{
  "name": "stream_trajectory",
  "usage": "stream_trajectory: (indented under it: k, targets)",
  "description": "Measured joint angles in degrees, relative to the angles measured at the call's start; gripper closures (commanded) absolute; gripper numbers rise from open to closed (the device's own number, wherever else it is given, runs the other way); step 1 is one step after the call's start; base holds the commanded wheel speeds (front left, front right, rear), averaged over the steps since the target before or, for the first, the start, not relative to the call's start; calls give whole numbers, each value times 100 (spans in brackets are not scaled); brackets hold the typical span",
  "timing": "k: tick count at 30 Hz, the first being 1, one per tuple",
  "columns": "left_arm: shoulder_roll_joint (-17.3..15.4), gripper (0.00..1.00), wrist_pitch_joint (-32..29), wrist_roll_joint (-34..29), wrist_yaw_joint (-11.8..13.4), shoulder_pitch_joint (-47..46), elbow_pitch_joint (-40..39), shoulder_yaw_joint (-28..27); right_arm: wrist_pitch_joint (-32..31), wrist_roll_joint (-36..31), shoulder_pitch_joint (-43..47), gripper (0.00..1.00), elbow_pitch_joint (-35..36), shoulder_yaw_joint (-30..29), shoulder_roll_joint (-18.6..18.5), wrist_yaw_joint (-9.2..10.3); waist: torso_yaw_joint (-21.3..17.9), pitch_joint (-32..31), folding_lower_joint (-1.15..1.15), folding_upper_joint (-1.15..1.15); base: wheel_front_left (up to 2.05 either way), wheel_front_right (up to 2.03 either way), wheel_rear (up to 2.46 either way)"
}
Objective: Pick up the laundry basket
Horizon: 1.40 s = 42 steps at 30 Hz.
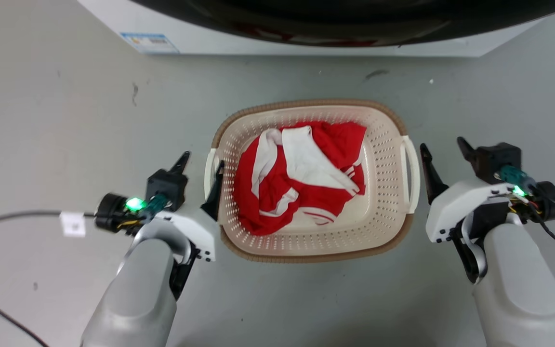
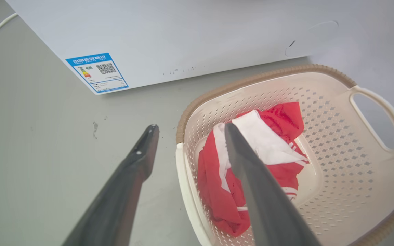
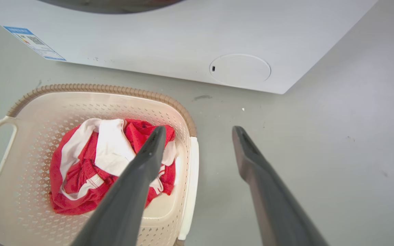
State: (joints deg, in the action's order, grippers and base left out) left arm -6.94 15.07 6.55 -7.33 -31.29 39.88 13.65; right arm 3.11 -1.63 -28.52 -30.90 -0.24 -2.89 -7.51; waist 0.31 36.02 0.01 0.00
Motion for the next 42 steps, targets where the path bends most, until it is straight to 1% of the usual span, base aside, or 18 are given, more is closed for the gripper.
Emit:
stream_trajectory:
  k: [4, 7, 13, 15, 18, 21, 25, 30, 33, 35, 42]
  targets:
    - [-100, 0, 0, 469, -7, -438, 695, 608, -342, 85, -263, 0, -502, 7, 5, 0, 65, 246, 0, 0, 0, 0, 0]
    - [-216, 0, -62, 854, -7, -736, 1232, 1069, -485, 74, -502, 0, -837, -7, 5, 0, 97, 398, 0, 0, 0, 0, 0]
    - [-363, 0, -221, 1553, -7, -1349, 1780, 1716, -725, 97, -981, 0, -1455, -126, 4, 0, 115, 678, 0, 0, 0, 0, 0]
    - [-380, 0, -371, 1761, -7, -1465, 1901, 1960, -811, 97, -1124, 0, -1667, -138, 2, 0, 122, 758, -1, 0, 0, 0, 0]
    - [-413, 0, -626, 2068, -7, -1649, 1998, 2280, -878, 193, -1354, 0, -1970, -111, 3, 0, 136, 872, 0, 0, 0, 0, 0]
    - [-528, 0, -875, 2223, -7, -1823, 2049, 2684, -962, 288, -1601, 0, -2292, -23, 1, 0, 141, 979, -1, 0, 0, 0, 0]
    - [-628, 0, -1069, 2538, -9, -2016, 2116, 3036, -1058, 175, -1885, 0, -2641, 83, 7, 0, 138, 1118, -1, 0, 0, 0, 0]
    - [-692, 0, -1265, 2959, -9, -2254, 2116, 3392, -1178, 216, -2271, 0, -3032, 54, 2, 0, 148, 1278, -1, 0, 0, 0, 0]
    - [-701, 0, -1443, 3236, -8, -2393, 2079, 3602, -1285, 397, -2477, 0, -3285, 101, 2, 0, 177, 1375, -1, 0, 0, 0, 0]
    - [-739, 0, -1534, 3307, -14, -2482, 2078, 3813, -1350, 442, -2607, 0, -3437, 144, 4, 0, 190, 1431, -1, 0, 0, 0, 0]
    - [-769, 0, -1595, 3742, -18, -2619, 2142, 4186, -1362, 204, -2870, 0, -3802, 138, 3, 0, 188, 1540, -1, 0, 0, 0, 0]
